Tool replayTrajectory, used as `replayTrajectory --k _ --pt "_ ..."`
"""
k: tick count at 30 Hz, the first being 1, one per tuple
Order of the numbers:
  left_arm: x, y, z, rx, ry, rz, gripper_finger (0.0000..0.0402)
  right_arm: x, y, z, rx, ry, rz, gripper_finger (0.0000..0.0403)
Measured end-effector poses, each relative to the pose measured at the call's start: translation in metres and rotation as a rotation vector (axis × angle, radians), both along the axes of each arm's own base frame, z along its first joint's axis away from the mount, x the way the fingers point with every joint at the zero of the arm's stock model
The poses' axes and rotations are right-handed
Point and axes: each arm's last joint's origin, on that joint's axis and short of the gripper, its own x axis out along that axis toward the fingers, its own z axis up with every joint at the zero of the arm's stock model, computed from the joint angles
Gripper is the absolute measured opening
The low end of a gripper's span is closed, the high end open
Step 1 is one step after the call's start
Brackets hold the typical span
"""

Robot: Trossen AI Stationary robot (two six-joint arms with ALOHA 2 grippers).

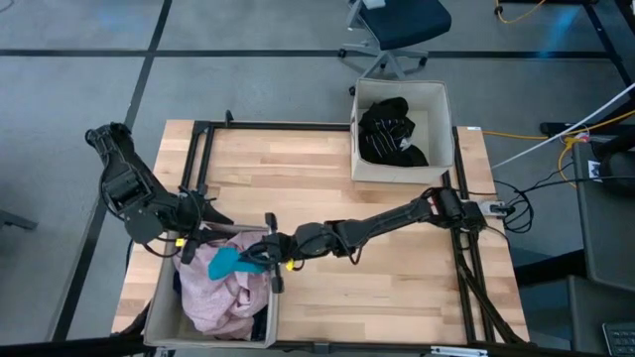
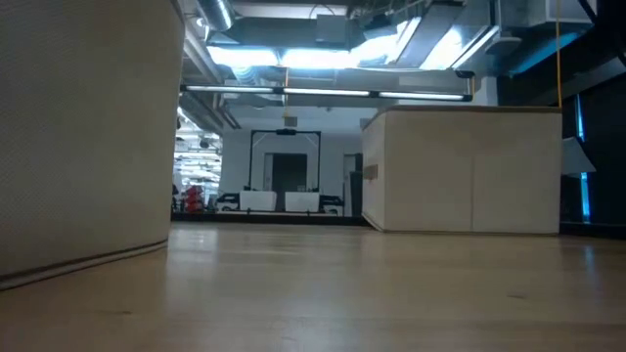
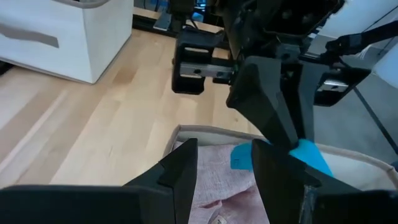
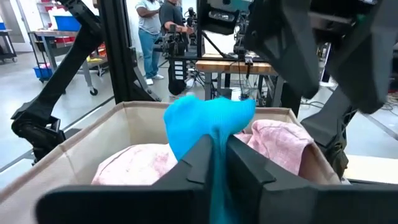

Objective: Sort clothes
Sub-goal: Put the blue sock into the bottom laundry organizer, then return to Home Position

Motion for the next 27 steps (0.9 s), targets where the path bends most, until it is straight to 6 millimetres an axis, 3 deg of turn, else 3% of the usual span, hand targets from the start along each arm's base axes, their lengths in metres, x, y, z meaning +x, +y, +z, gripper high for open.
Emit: replayTrajectory --k 10,12,15,19,24,27 --pt "0.000 0.001 0.000 0.009 -0.010 0.019 0.0143 -0.003 0.000 -0.003 -0.040 0.075 -0.006 0.0165" --pt "0.000 0.000 0.000 0.007 -0.010 0.020 0.0143 -0.009 -0.002 0.006 -0.084 0.111 -0.005 0.0182" --pt "0.001 0.000 0.001 0.005 -0.016 0.024 0.0143 -0.035 -0.004 0.041 -0.139 0.166 -0.032 0.0191" --pt "0.007 0.005 0.004 0.073 -0.048 0.043 0.0143 -0.083 -0.003 0.086 -0.217 0.267 -0.089 0.0182" --pt "0.025 0.018 0.011 0.214 -0.111 0.084 0.0143 -0.145 -0.008 0.121 -0.259 0.418 -0.203 0.0147" --pt "0.040 0.030 0.009 0.259 -0.123 0.050 0.0133 -0.174 -0.013 0.127 -0.254 0.484 -0.234 0.0118"
